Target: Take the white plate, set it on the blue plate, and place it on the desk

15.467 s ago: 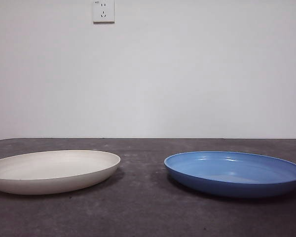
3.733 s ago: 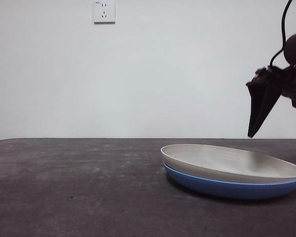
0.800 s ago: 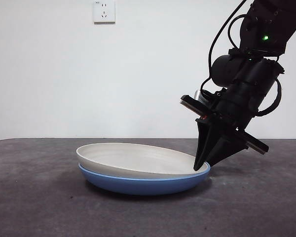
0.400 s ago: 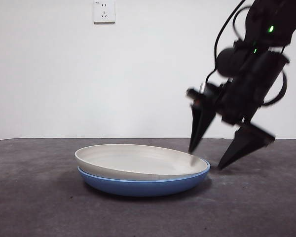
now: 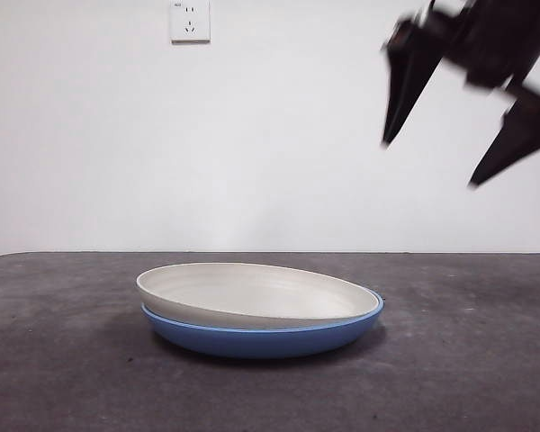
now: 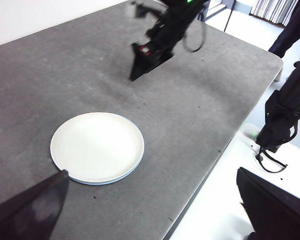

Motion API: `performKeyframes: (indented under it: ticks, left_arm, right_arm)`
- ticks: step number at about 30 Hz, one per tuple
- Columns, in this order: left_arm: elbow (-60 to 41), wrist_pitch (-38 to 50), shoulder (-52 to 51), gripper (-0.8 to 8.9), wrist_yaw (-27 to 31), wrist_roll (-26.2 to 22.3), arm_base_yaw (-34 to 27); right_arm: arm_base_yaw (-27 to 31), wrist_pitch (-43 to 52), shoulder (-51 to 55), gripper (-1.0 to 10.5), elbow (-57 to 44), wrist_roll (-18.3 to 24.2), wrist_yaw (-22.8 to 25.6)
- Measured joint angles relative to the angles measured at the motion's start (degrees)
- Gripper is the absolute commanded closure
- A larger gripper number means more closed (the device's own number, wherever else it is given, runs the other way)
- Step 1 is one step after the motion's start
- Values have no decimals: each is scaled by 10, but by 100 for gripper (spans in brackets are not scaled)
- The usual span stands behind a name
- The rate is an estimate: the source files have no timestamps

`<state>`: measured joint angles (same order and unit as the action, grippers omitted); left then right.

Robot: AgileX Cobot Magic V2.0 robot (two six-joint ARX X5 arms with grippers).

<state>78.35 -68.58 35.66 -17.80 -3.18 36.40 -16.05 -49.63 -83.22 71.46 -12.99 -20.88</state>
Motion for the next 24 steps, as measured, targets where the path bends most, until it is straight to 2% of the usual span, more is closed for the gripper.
performKeyframes:
  ticks: [14,24]
  left_arm:
    - [0,2,0,216,0,0,0]
    - [0,2,0,215,0,0,0]
  right_arm:
    - [-1,-161,320,339,0,20,2]
    - [-1,-248,485,339,0,21,1]
